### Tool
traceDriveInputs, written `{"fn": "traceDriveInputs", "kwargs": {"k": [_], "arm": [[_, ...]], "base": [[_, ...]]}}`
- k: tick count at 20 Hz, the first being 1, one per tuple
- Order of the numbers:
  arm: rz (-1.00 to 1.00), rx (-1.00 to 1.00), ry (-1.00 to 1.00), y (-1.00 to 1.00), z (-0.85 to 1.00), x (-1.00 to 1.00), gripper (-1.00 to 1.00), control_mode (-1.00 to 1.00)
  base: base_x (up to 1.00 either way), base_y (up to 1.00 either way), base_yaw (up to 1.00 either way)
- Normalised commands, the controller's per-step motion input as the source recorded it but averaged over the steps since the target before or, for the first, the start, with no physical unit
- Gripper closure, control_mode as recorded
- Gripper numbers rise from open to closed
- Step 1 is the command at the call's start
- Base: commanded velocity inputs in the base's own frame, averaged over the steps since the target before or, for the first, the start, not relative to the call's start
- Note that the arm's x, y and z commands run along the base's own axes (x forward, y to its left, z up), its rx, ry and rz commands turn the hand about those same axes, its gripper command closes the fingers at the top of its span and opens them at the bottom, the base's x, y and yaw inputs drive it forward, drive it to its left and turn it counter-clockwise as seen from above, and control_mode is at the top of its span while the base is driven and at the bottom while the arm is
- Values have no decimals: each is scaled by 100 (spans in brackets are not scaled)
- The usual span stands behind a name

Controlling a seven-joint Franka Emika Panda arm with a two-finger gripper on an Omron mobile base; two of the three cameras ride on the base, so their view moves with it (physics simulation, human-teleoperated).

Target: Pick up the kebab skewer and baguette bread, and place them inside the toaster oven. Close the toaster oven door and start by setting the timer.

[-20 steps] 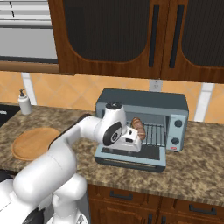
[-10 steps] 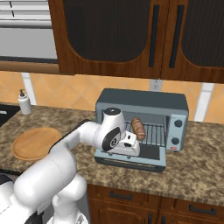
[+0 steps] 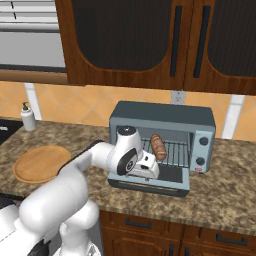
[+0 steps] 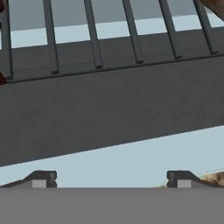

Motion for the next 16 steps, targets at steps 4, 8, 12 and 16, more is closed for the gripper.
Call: {"fn": "traceDriveInputs", "kwargs": {"k": [4,8,12,16], "arm": [[-5,0,-4,0,-3,19,-100,-100],[-4,0,-2,-1,0,8,-100,-100],[-3,0,-1,-14,0,18,-100,-100],[-2,0,-4,-10,0,17,-100,-100]], "base": [[0,0,0],[0,0,0],[0,0,0],[0,0,0]]}}
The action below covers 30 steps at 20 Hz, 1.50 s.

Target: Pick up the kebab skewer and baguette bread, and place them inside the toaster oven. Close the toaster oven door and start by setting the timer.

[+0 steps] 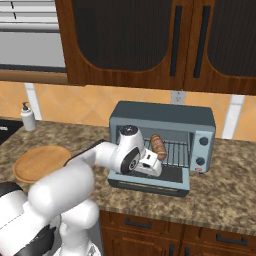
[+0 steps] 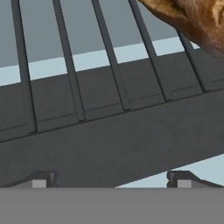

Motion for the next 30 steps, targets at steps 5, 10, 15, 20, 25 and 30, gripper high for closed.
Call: {"fn": "traceDriveInputs", "kwargs": {"k": [5,10,15,20,25,30], "arm": [[-5,0,-6,0,0,24,-100,-100],[-6,0,-7,0,0,35,-100,-100],[-6,0,-10,0,0,35,-100,-100],[-10,0,-14,-2,11,52,-100,-100],[-11,3,-9,0,13,42,-100,-100],[-3,5,-2,-8,5,-33,-100,-100]], "base": [[0,0,0],[0,0,0],[0,0,0],[0,0,0],[0,0,0],[0,0,0]]}}
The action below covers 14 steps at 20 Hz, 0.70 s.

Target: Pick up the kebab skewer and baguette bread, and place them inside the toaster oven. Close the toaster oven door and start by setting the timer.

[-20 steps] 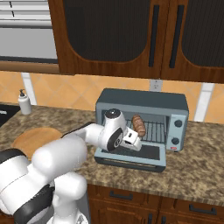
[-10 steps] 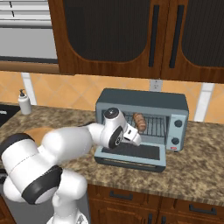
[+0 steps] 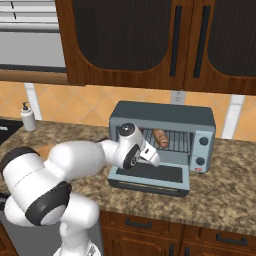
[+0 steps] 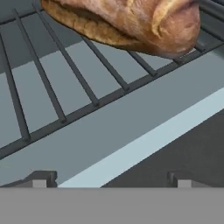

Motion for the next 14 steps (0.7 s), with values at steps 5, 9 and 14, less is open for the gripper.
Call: {"fn": "traceDriveInputs", "kwargs": {"k": [5,9,14], "arm": [[2,8,0,-12,41,-100,-100,-100],[12,1,2,3,57,-100,-100,-100],[17,0,18,32,22,-86,-100,-100]], "base": [[0,0,0],[0,0,0],[0,0,0]]}}
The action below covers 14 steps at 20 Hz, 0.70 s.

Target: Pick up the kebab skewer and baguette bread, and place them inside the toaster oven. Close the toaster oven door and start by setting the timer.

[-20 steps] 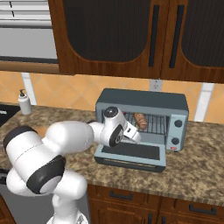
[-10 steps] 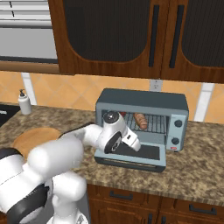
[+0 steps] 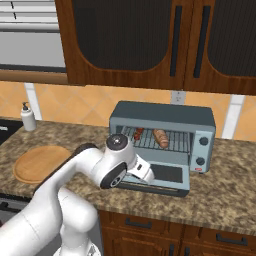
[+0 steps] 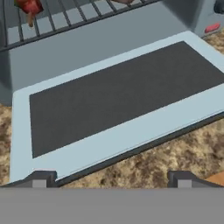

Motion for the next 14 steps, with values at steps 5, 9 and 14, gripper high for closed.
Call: {"fn": "traceDriveInputs", "kwargs": {"k": [5,9,14], "arm": [[14,0,20,46,-4,-50,-100,-100],[9,0,19,26,-8,-9,-100,-100],[10,0,3,2,-31,-6,-100,-100]], "base": [[0,0,0],[0,0,0],[0,0,0]]}}
